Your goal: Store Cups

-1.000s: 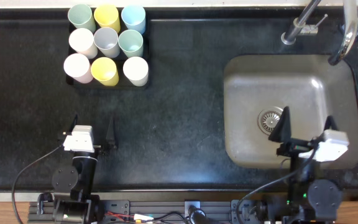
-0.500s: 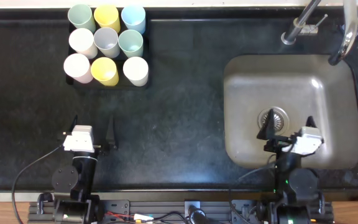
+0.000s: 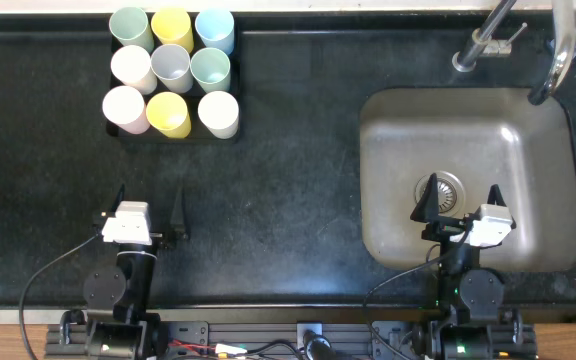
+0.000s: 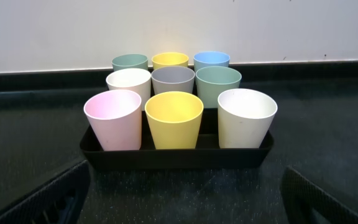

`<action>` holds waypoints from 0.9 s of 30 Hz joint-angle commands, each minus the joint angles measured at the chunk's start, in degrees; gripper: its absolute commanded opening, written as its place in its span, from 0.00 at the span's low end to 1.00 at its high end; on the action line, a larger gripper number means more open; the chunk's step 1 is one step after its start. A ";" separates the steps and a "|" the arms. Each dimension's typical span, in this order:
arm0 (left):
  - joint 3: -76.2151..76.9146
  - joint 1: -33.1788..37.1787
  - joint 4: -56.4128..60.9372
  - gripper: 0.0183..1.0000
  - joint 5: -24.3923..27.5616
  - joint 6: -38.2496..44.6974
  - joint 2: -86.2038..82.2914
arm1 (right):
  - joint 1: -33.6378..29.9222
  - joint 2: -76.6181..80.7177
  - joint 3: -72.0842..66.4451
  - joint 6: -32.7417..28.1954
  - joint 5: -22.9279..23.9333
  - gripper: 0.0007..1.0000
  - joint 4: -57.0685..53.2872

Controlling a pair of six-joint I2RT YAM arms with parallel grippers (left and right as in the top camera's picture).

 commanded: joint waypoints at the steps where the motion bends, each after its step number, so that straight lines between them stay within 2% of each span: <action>1: -0.17 -0.20 -0.09 1.00 -0.31 1.05 -0.44 | 0.26 -0.63 -1.31 -0.20 -0.55 1.00 0.55; 4: -0.17 -0.20 -0.09 1.00 -0.31 1.05 -0.44 | 0.26 -0.63 -1.31 -0.15 -0.83 1.00 0.55; 6: -0.17 -0.20 -0.09 1.00 -0.31 1.05 -0.44 | 0.26 -0.63 -1.31 0.28 -6.01 1.00 0.22; 7: -0.17 -0.20 -0.09 1.00 -0.31 1.05 -0.44 | 0.26 -0.63 -1.31 0.28 -10.47 1.00 -0.55; 10: -0.17 -0.20 -0.09 1.00 -0.31 1.03 -0.44 | 0.26 -0.63 -1.33 0.28 -14.16 1.00 -0.17; 27: -0.17 -0.20 -0.09 1.00 -0.31 1.05 -0.44 | 0.26 -0.59 -1.31 0.24 -13.18 1.00 -0.33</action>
